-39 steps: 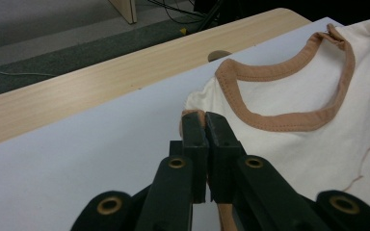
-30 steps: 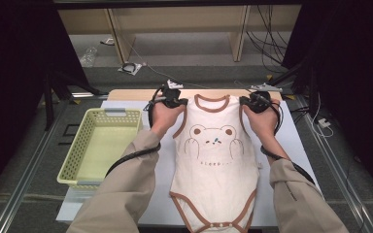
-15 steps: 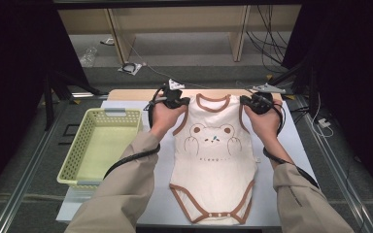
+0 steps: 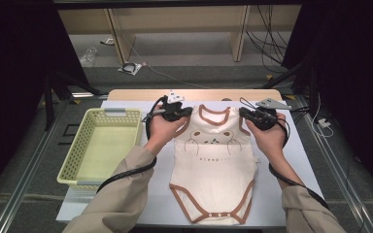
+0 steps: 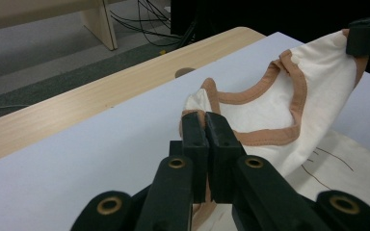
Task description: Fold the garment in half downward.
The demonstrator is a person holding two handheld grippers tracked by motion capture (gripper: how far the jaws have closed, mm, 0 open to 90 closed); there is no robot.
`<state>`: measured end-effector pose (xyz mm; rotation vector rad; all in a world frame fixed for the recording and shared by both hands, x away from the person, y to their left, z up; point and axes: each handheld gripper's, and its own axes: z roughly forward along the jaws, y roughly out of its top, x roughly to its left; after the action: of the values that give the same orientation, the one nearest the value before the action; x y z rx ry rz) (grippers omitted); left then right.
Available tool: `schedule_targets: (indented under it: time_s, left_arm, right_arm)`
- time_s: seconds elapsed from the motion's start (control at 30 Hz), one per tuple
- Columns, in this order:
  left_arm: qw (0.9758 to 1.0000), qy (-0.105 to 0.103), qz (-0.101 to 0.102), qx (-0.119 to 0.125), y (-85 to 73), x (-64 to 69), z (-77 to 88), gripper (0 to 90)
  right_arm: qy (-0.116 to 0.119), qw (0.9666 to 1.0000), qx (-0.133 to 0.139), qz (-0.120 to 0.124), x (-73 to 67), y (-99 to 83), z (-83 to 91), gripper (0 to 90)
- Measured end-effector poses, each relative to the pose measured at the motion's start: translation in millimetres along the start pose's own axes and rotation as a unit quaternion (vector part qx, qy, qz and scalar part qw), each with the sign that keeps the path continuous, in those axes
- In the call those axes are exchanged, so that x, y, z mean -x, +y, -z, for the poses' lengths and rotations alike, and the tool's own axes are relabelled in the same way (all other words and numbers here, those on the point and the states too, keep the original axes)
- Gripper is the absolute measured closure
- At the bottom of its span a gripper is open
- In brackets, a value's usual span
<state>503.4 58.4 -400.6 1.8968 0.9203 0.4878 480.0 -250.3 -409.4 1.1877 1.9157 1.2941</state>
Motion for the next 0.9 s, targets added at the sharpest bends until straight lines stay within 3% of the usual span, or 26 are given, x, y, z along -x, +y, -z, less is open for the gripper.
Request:
schedule_targets:
  time_s: [0.2,0.47,0.9]
  left_arm:
    - [1.0000,-0.005,0.001,0.004,-8.4,3.6,7.4,86.9]
    - [0.9996,-0.018,0.011,0.020,-23.7,8.3,22.6,86.9]
    - [0.9985,-0.030,0.027,0.038,-45.9,13.9,40.9,86.9]
  right_arm:
    - [0.003,1.0000,0.005,0.004,-4.5,-9.0,10.0,85.6]
    - [0.008,0.9997,0.020,-0.013,-6.2,-21.1,23.8,85.5]
    - [0.012,0.9998,0.010,-0.007,-10.4,-35.3,38.5,85.5]
